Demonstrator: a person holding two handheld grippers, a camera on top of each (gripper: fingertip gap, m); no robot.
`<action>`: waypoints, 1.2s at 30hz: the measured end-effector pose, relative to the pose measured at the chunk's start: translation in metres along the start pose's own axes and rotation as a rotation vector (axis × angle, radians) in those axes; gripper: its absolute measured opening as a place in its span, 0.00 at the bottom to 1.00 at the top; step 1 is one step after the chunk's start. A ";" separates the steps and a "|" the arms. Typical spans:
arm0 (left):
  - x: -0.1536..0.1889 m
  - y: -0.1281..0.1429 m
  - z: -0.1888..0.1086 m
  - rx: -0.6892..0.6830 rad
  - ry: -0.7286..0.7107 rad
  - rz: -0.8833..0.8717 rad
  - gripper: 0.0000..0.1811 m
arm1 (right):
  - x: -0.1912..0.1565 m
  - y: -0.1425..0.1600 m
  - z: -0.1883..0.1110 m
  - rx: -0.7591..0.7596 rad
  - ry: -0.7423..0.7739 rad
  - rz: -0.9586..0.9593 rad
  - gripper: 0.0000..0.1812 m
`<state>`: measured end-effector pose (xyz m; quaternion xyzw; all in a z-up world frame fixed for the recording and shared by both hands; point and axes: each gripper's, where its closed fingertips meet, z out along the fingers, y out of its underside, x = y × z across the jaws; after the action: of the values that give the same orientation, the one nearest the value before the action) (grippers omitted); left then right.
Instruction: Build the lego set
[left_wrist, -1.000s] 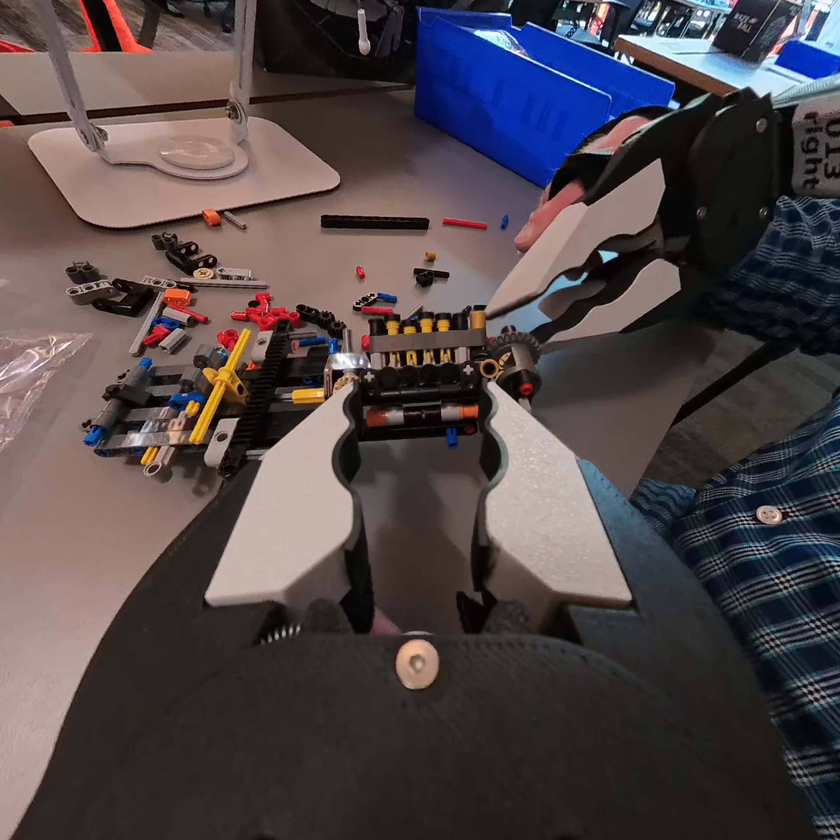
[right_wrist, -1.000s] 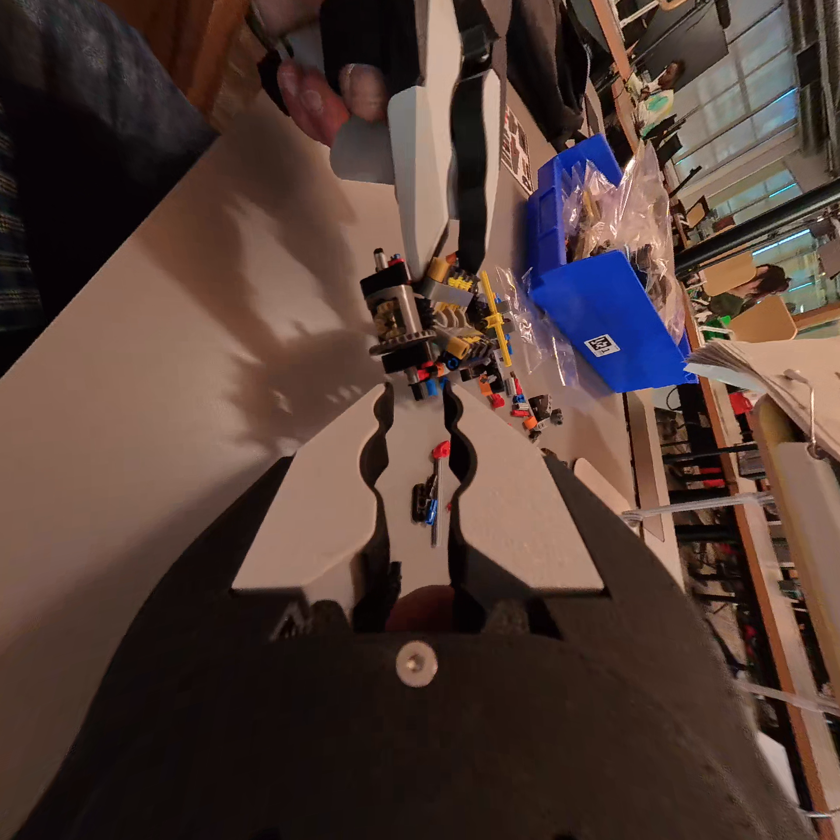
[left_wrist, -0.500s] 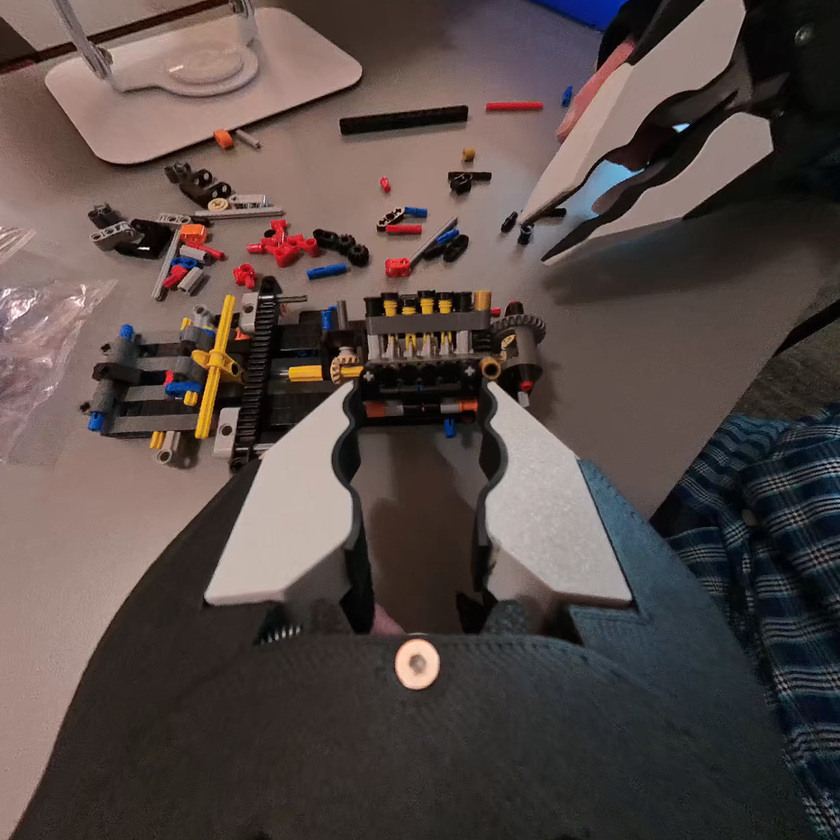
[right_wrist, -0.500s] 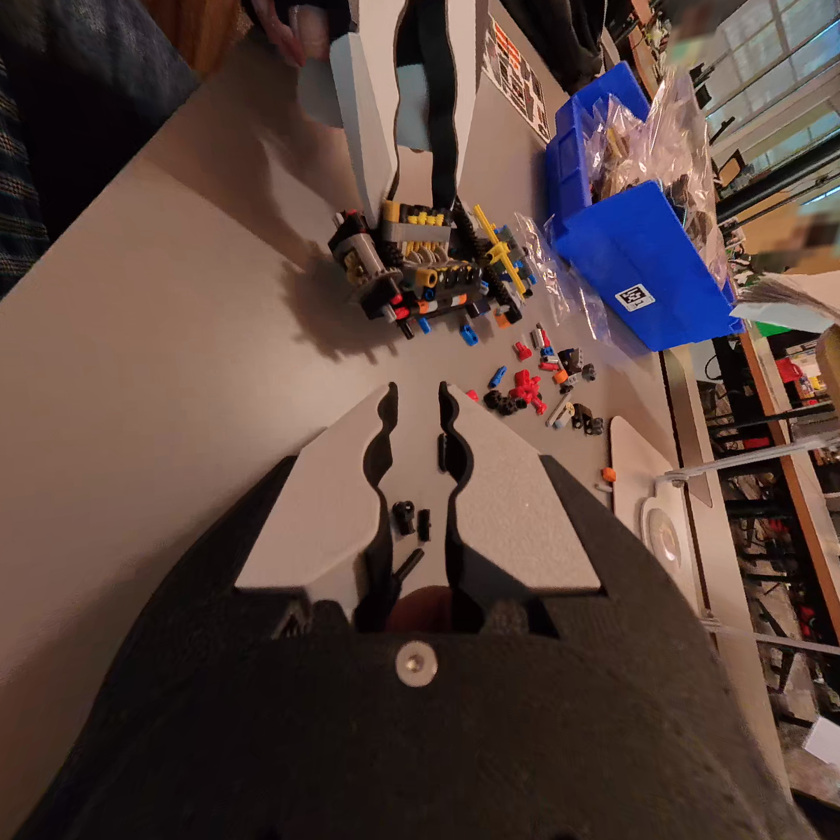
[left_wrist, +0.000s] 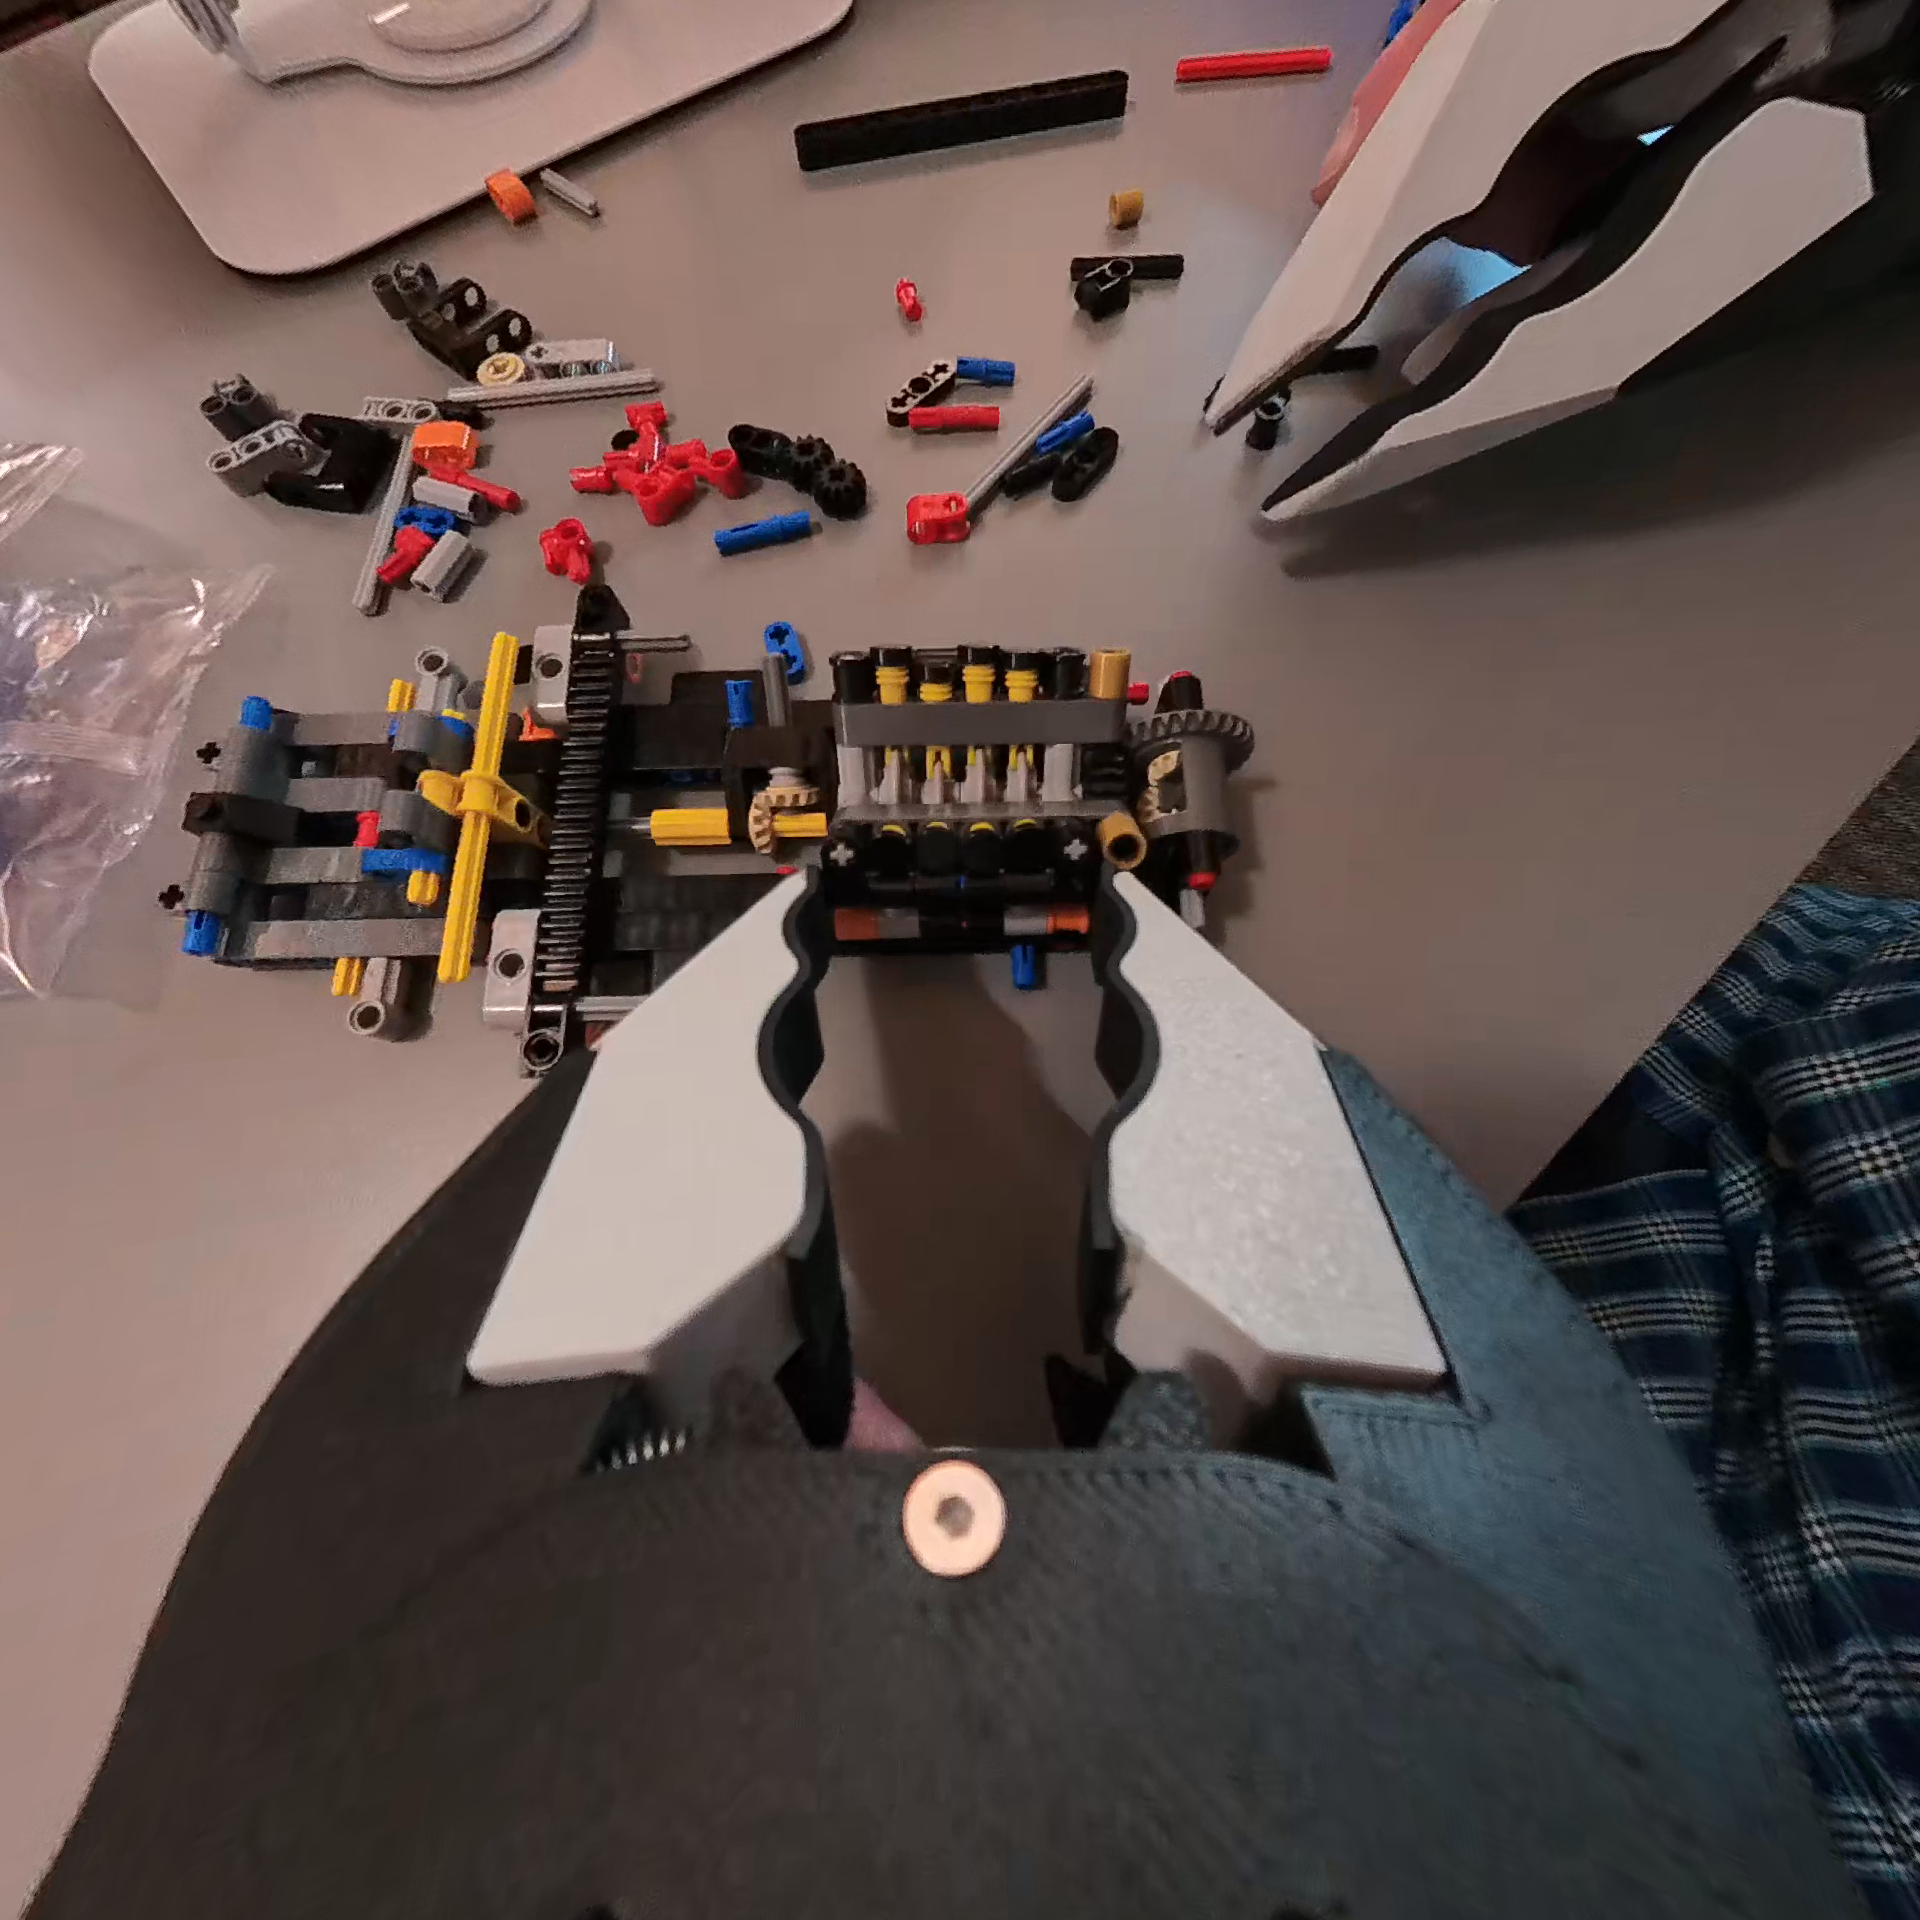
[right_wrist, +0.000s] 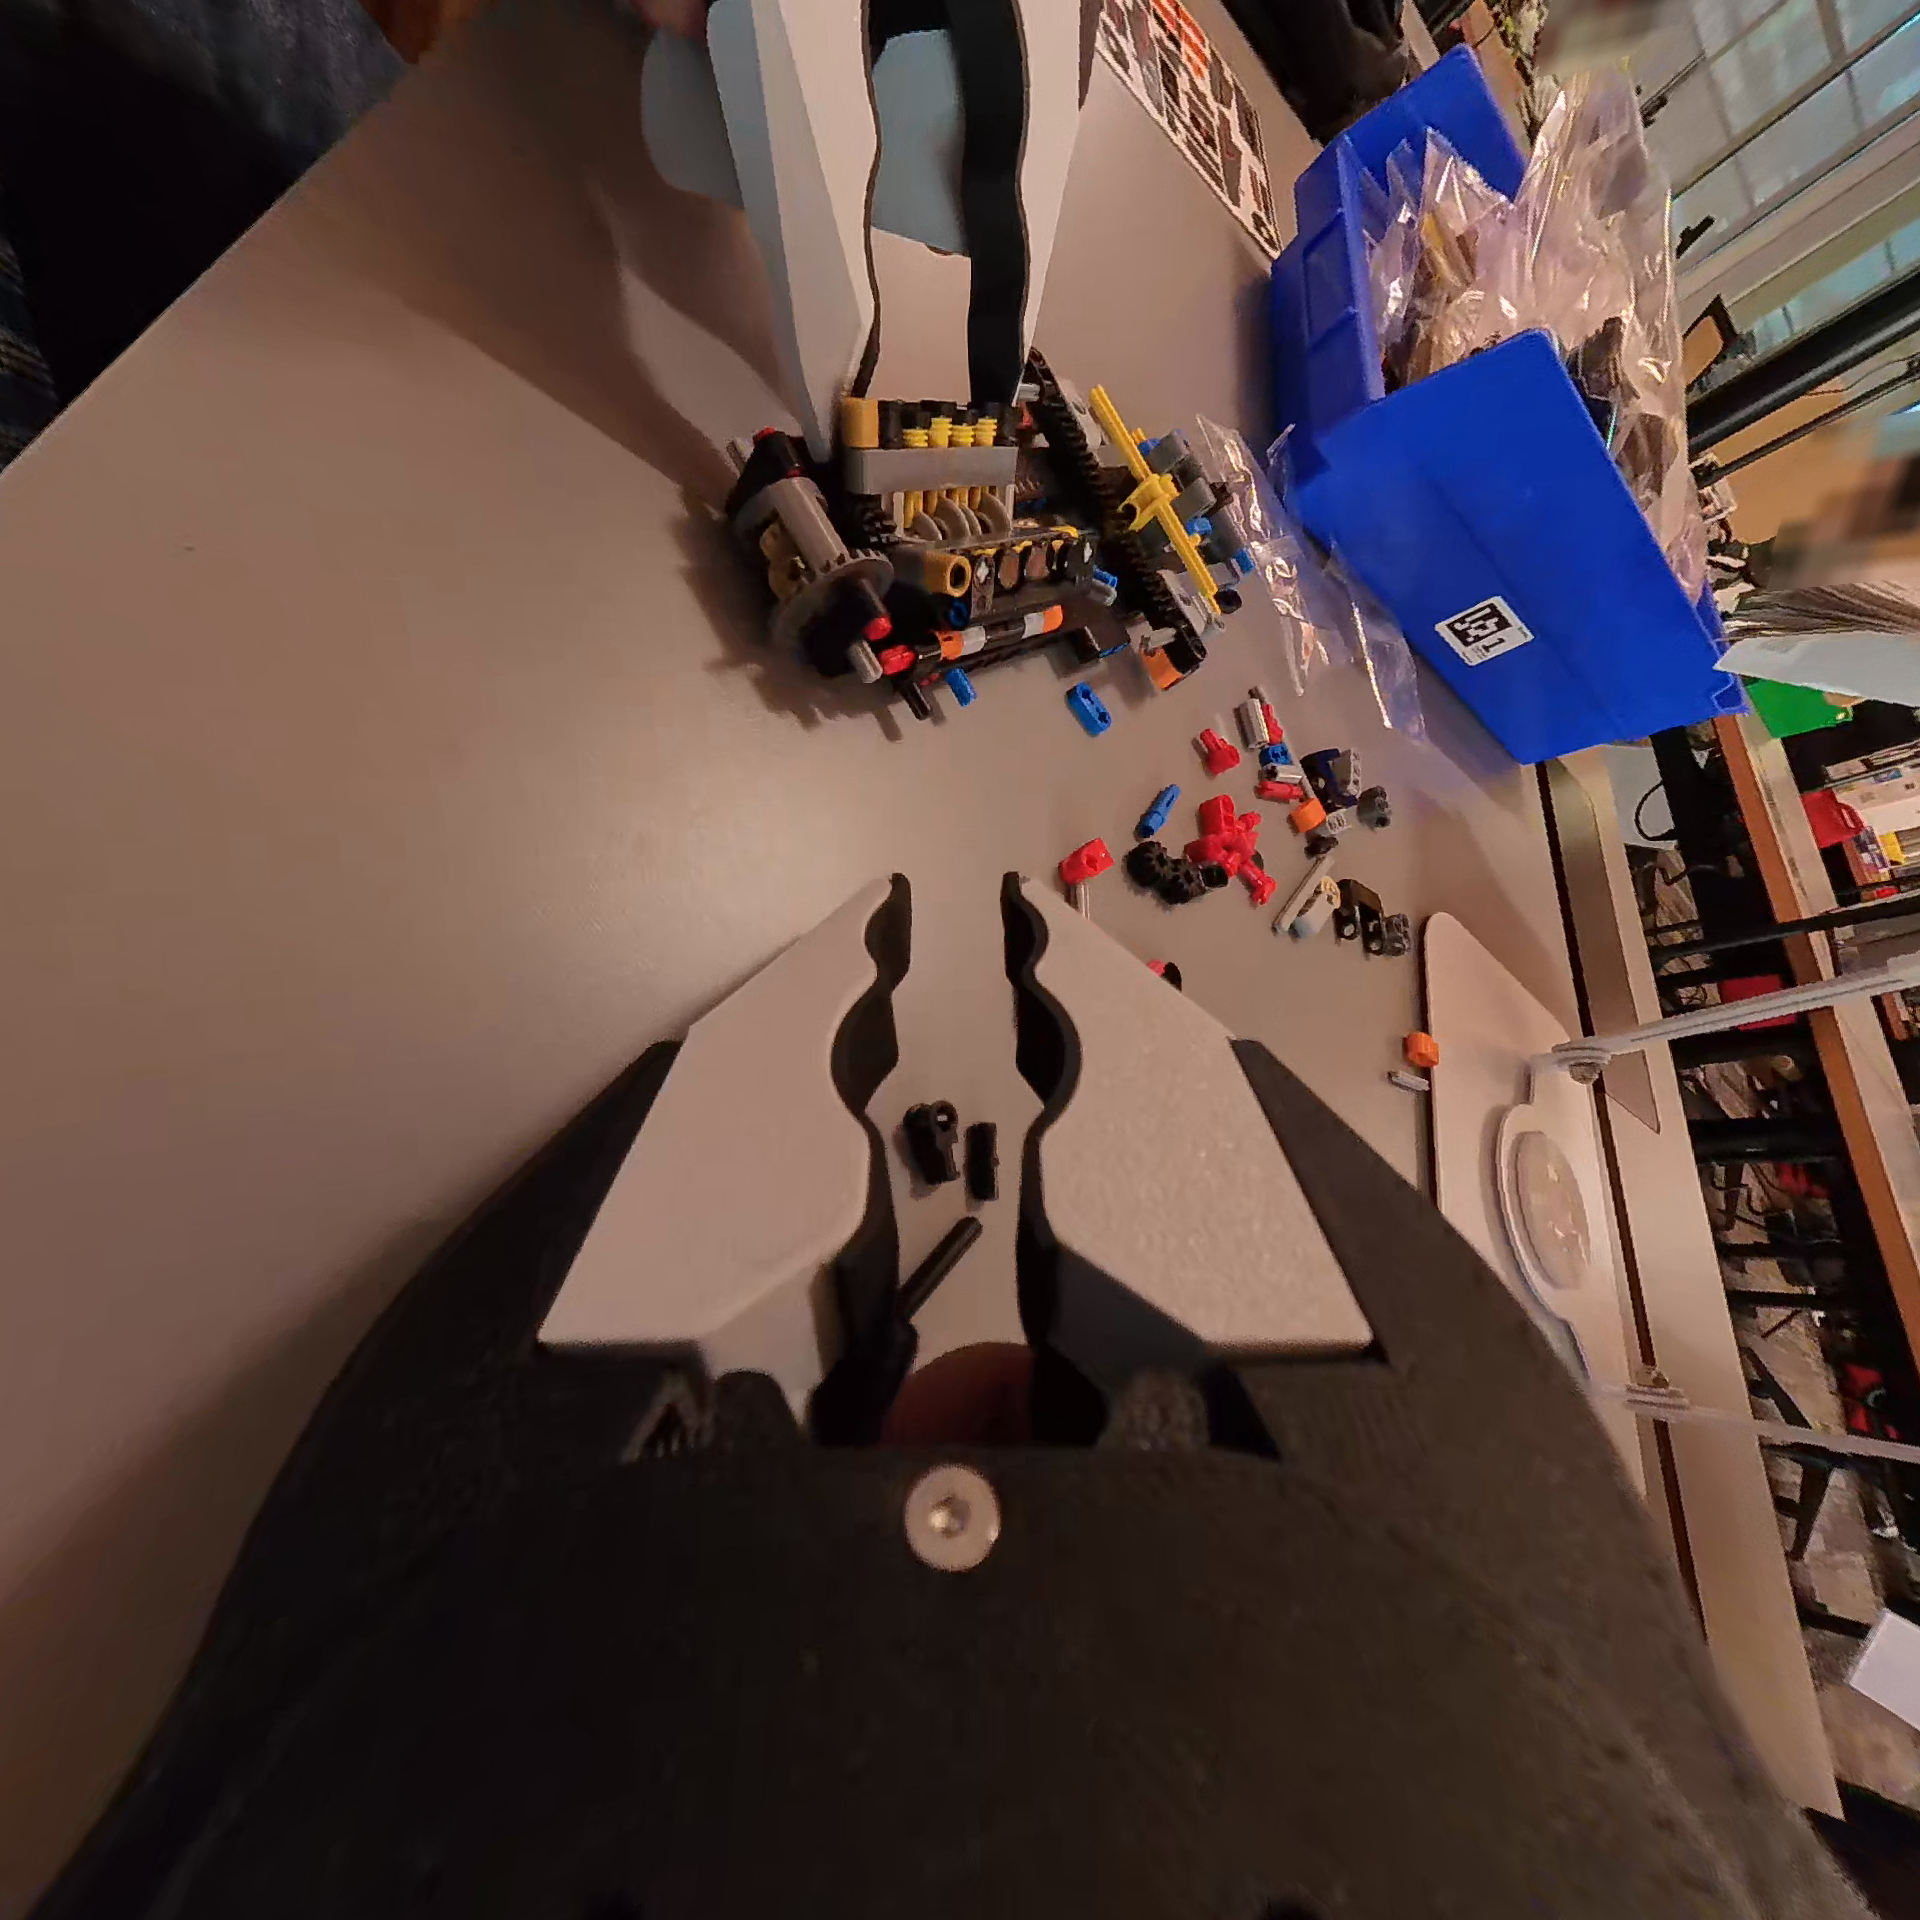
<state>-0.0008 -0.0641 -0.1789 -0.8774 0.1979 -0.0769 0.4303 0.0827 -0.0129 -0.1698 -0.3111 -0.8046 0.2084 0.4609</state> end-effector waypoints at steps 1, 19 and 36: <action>0.000 0.000 0.000 0.001 -0.001 -0.003 0.27 | 0.000 0.001 0.000 -0.001 0.001 0.001 0.09; -0.003 -0.003 -0.015 0.067 0.022 -0.043 0.39 | 0.009 0.005 -0.004 0.003 0.032 0.019 0.09; -0.064 0.007 -0.049 0.032 -0.161 -0.031 0.39 | 0.018 0.008 -0.006 0.004 0.075 0.029 0.09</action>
<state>-0.0758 -0.0765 -0.1519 -0.8766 0.1480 -0.0158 0.4577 0.0836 0.0058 -0.1608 -0.3294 -0.7816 0.2050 0.4884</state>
